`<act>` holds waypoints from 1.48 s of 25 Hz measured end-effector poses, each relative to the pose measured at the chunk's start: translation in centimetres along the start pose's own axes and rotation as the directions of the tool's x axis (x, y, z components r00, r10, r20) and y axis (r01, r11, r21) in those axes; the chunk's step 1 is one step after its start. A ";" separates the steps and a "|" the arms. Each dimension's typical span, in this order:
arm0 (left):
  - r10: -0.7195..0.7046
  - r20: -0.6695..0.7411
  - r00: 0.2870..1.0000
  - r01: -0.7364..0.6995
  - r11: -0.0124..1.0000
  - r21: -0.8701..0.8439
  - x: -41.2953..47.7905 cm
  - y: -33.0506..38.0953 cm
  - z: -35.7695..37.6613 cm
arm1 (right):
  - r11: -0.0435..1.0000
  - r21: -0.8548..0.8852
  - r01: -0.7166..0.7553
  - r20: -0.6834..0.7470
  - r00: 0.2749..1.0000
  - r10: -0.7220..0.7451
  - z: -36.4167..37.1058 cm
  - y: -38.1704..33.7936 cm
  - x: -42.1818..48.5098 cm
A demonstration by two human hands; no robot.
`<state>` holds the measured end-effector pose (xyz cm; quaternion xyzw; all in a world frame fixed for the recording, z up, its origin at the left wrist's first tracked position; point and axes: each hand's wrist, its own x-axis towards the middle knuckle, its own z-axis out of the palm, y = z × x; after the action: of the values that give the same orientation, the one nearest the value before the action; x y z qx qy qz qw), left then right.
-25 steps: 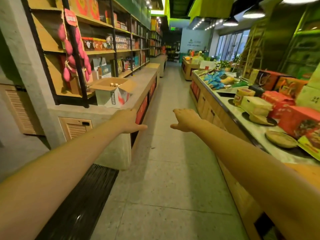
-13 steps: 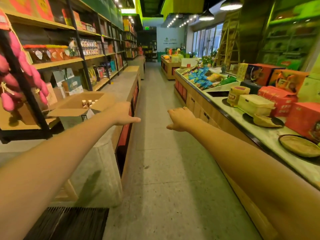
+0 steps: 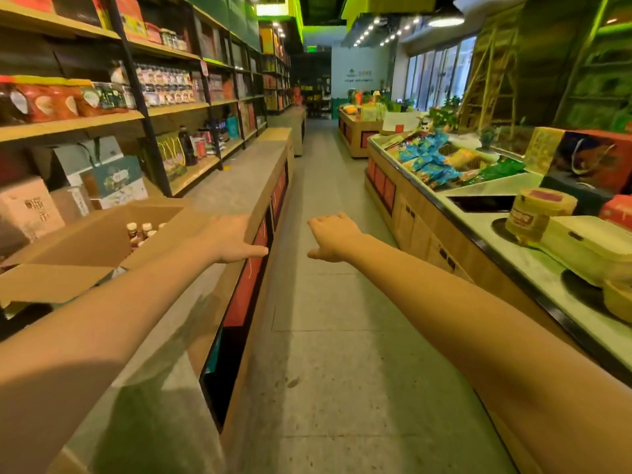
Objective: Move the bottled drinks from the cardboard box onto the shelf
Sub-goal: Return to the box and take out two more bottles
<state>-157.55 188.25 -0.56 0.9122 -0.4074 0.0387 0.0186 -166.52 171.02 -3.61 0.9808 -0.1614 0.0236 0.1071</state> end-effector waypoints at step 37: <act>-0.835 0.338 0.434 0.900 0.419 -0.121 32.5 -44.3 21.0 | 0.397 0.522 0.755 0.236 0.320 -0.918 17.0 -32.9 68.6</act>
<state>-101.77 192.27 -18.83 0.9748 0.1267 -0.1390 0.1197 -90.78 176.41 -21.35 0.8889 0.3631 -0.2605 -0.1007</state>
